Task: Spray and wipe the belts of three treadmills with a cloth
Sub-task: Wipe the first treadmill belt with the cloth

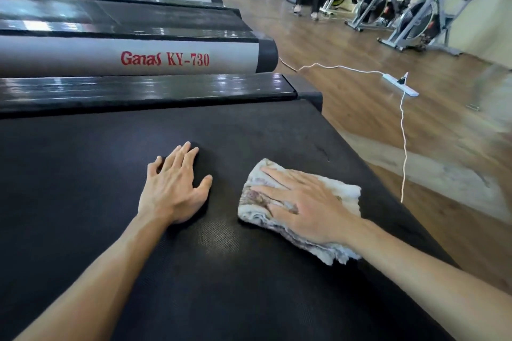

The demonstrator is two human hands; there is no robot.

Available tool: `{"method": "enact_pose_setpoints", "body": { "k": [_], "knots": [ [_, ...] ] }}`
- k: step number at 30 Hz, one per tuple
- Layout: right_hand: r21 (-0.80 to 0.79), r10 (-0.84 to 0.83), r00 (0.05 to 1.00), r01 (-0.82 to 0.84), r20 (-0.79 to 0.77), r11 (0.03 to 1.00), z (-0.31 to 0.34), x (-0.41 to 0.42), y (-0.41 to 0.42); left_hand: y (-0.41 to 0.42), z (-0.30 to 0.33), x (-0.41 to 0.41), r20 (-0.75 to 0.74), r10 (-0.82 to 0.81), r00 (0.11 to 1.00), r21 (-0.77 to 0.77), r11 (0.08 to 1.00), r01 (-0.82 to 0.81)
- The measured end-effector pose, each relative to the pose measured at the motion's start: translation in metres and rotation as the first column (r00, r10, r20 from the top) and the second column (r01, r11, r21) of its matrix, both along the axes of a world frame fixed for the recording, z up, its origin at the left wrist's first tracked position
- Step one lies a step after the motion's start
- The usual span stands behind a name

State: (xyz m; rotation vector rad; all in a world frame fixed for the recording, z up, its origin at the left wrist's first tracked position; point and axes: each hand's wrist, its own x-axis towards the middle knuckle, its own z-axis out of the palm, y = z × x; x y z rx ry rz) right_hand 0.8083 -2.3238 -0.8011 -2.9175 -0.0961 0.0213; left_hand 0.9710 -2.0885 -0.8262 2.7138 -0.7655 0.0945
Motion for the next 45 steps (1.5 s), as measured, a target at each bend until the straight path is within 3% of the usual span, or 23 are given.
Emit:
{"method": "enact_pose_setpoints", "body": {
  "k": [6,8,12,18,21,25,32,39,43,45],
  "knots": [
    [-0.072,-0.204,0.979,0.203,-0.013,0.977,0.003,0.093,-0.018,-0.002,0.002,-0.002,-0.007,0.006,1.0,0.006,1.0,-0.006],
    [-0.091,-0.137,0.99,0.135,-0.019,0.987,0.002,0.106,0.003,-0.001,0.002,-0.001,-0.001,-0.001,1.0,-0.002,1.0,0.001],
    [-0.038,-0.005,0.999,0.003,-0.035,0.999,0.002,0.054,0.007,-0.002,0.0,0.0,-0.001,-0.01,1.0,-0.002,1.0,0.01],
    [-0.088,-0.162,0.986,0.159,-0.03,0.983,0.0,0.097,-0.035,-0.002,-0.003,-0.002,-0.001,0.012,1.0,-0.006,1.0,-0.012],
    [-0.103,-0.114,0.993,0.112,-0.017,0.988,0.0,0.116,-0.013,0.0,0.0,-0.001,0.001,0.003,1.0,0.001,1.0,-0.003],
    [-0.025,0.005,0.999,-0.007,-0.043,1.0,0.002,0.064,-0.01,-0.001,0.0,0.0,0.001,0.004,1.0,0.004,1.0,-0.004],
    [-0.101,-0.153,0.988,0.152,0.0,0.983,0.01,0.122,-0.029,-0.004,0.0,-0.001,0.001,0.012,1.0,0.001,1.0,-0.012],
    [0.003,-0.01,1.0,0.01,-0.024,1.0,0.007,0.095,-0.015,-0.001,0.004,-0.003,-0.017,0.015,1.0,0.03,0.999,-0.015],
    [-0.06,-0.288,0.953,0.294,0.098,0.954,0.0,0.104,-0.052,-0.002,0.005,-0.005,-0.024,0.022,0.999,0.044,0.999,-0.021],
    [-0.068,-0.351,0.93,0.36,0.113,0.931,-0.001,0.11,-0.039,-0.002,0.006,-0.006,-0.021,0.026,0.999,0.049,0.998,-0.025]
  ]
}}
